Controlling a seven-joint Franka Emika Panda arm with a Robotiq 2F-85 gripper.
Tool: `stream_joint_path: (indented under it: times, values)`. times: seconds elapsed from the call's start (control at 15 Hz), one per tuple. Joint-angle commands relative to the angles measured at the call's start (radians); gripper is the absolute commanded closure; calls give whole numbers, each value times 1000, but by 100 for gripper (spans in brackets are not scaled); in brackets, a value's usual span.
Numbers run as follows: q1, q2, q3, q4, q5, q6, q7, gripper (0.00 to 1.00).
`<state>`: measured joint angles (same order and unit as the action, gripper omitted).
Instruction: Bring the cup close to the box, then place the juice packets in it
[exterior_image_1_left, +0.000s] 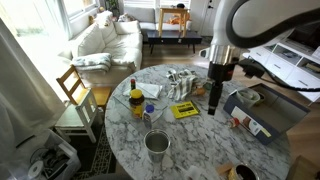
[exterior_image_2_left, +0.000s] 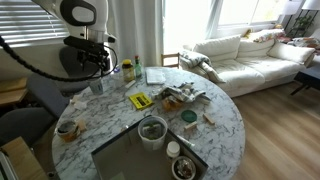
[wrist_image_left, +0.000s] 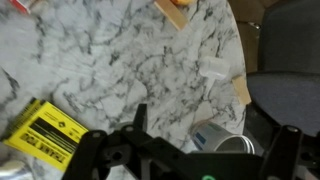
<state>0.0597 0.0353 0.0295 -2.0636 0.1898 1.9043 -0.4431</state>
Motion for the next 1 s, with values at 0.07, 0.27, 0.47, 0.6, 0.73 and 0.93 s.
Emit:
stream_joint_path:
  times: [0.07, 0.27, 0.47, 0.6, 0.73, 0.93]
  values:
    - [35, 102, 78, -25, 88, 265, -96, 0]
    - [26, 159, 119, -12, 141, 349, -138, 0]
    - [24, 161, 127, -10, 111, 338, -103, 0]
    - [24, 163, 128, -5, 111, 338, -103, 0]
    - [24, 161, 128, -2, 111, 338, -103, 0]
    - [24, 189, 132, -7, 138, 398, -99, 0]
